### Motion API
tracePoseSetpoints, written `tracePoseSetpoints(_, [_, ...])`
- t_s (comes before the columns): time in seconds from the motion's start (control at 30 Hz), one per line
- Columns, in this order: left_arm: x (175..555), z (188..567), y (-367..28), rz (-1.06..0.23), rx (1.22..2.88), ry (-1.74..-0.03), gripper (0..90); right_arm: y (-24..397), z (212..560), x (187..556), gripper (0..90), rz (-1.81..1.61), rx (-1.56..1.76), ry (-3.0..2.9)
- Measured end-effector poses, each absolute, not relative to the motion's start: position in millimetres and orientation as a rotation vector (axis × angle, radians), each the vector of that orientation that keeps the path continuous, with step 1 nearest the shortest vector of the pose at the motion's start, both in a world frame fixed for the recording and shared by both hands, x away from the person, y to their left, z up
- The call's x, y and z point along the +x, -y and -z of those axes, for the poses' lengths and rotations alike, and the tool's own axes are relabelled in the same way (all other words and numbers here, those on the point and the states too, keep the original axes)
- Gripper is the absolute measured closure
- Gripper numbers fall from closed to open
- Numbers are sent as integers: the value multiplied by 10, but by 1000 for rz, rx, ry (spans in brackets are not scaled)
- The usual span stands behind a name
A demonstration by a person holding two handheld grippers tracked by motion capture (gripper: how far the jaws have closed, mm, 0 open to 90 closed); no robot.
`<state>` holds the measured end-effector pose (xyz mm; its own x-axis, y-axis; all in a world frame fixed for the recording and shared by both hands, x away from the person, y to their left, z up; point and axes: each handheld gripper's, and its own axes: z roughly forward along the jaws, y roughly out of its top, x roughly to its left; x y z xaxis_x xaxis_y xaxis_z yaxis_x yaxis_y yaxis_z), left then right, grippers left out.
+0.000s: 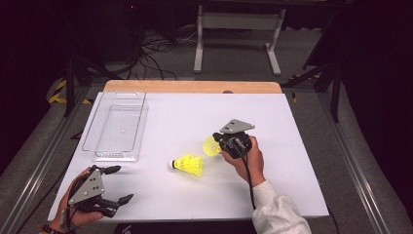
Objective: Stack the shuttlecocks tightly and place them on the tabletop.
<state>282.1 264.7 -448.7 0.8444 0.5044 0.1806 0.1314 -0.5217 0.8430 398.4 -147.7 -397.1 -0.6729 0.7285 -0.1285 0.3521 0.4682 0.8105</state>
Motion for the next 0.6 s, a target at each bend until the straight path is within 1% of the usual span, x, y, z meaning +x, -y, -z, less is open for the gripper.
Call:
tracePoseSetpoints(0.33, [2819, 4485, -2645, -514, 2096, -464, 78, 1608, 3979, 3683, 900, -1241, 884, -2315])
tracePoseSetpoints(0.6, [2829, 4476, -2663, -511, 2087, -469, 78, 1627, 4132, 3555, 897, -1261, 864, -2406])
